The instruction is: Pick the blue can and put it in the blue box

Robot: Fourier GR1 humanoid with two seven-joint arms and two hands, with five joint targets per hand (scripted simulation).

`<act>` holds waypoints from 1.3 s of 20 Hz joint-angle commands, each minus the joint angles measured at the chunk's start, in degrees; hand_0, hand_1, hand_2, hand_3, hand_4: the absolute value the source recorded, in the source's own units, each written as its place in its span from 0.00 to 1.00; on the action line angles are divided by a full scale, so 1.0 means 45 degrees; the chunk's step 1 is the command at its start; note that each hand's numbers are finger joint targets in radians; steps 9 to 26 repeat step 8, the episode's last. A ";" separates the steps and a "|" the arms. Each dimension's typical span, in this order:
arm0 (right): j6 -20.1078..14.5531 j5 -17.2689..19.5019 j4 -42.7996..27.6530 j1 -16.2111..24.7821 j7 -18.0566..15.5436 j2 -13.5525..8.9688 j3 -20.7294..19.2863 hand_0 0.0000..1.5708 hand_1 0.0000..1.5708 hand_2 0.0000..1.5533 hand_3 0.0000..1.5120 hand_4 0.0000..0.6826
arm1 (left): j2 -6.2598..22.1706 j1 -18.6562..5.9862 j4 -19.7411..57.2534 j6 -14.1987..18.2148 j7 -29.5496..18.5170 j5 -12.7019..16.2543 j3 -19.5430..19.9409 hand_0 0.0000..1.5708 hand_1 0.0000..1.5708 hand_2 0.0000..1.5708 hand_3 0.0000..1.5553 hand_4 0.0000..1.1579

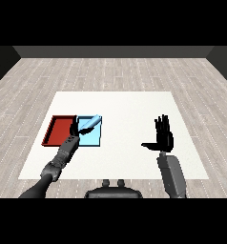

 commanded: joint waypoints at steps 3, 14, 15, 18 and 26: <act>-0.0141 -0.0103 0.0073 -0.0142 0.0289 0.0055 -0.0086 0.00 0.00 0.00 0.00 0.00 | -0.0069 0.1568 -0.3379 -0.1882 -0.4109 0.0624 0.0334 0.00 0.00 0.00 0.00 0.00; 0.0021 0.0301 -0.0395 0.0287 0.0652 -0.0513 0.0085 0.00 0.00 0.00 0.00 0.00 | -0.0310 0.3406 -0.6697 -0.3440 -0.4873 0.0959 -0.0287 0.00 0.00 0.00 0.00 0.00; 0.0021 0.0301 -0.0395 0.0287 0.0652 -0.0513 0.0085 0.00 0.00 0.00 0.00 0.00 | -0.0310 0.3406 -0.6697 -0.3440 -0.4873 0.0959 -0.0287 0.00 0.00 0.00 0.00 0.00; 0.0021 0.0301 -0.0395 0.0287 0.0652 -0.0513 0.0085 0.00 0.00 0.00 0.00 0.00 | -0.0310 0.3406 -0.6697 -0.3440 -0.4873 0.0959 -0.0287 0.00 0.00 0.00 0.00 0.00; 0.0021 0.0301 -0.0395 0.0287 0.0652 -0.0513 0.0085 0.00 0.00 0.00 0.00 0.00 | -0.0310 0.3406 -0.6697 -0.3440 -0.4873 0.0959 -0.0287 0.00 0.00 0.00 0.00 0.00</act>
